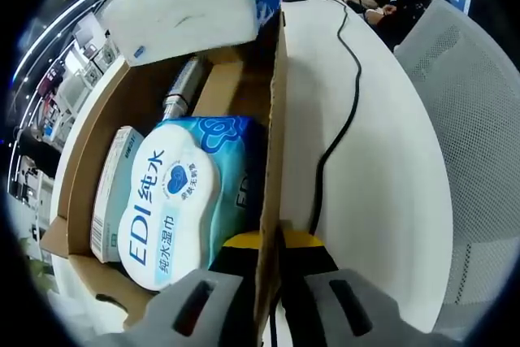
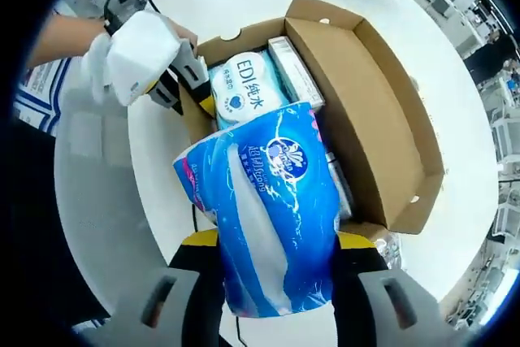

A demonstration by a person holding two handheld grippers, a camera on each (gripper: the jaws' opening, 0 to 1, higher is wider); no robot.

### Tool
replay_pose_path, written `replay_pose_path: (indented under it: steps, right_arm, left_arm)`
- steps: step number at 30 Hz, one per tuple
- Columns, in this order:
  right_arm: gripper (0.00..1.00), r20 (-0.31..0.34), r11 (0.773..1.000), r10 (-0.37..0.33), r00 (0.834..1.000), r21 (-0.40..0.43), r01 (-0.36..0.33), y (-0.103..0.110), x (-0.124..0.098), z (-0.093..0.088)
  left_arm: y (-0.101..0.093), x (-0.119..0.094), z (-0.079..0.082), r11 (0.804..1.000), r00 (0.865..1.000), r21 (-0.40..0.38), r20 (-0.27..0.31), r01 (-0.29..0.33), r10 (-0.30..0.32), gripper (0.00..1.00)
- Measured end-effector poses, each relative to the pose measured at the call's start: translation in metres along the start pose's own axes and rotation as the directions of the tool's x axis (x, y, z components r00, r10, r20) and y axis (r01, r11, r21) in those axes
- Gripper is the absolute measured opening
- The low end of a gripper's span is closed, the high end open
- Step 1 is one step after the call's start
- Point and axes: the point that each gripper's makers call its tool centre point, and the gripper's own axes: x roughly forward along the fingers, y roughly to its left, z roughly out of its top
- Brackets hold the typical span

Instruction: Operate the shoe box by opening the lid, removing the specified soft item, and placing it in the target area until the item is outside and the box remains undamaged.

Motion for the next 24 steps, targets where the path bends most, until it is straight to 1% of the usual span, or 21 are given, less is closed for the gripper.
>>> replay_pose_path:
  steps: [7, 11, 13, 17, 19, 24]
  right_arm:
    - [0.49, 0.028, 1.000, 0.001, 1.000, 0.020, -0.002, 0.002, -0.015, -0.004]
    - [0.49, 0.048, 1.000, -0.004, 0.999, 0.021, 0.003, 0.006, -0.024, -0.009]
    - [0.49, 0.048, 1.000, -0.027, 0.999, 0.004, 0.026, 0.005, -0.027, -0.013]
    - [0.49, 0.012, 0.995, -0.088, 0.996, -0.052, 0.089, -0.002, -0.030, -0.026]
    - [0.49, 0.013, 0.996, -0.082, 0.997, -0.045, 0.082, 0.000, -0.032, -0.029]
    - [0.49, 0.036, 0.996, -0.076, 0.996, -0.033, 0.077, 0.001, -0.037, -0.030]
  left_arm:
    - [0.000, 0.000, 0.000, 1.000, 1.000, 0.003, 0.000, -0.002, 0.002, 0.04]
    - [0.000, 0.000, 0.000, 1.000, 1.000, -0.009, -0.005, 0.005, -0.005, 0.04]
    - [0.000, 0.000, 0.000, 1.000, 1.000, -0.007, -0.003, 0.003, -0.003, 0.04]
    - [0.000, 0.000, 0.000, 1.000, 1.000, -0.005, -0.002, 0.000, 0.000, 0.04]
    - [0.001, 0.001, 0.000, 1.000, 1.000, -0.007, -0.003, 0.001, -0.001, 0.04]
    - [0.001, 0.001, 0.000, 1.000, 1.000, -0.013, -0.005, 0.002, -0.002, 0.04]
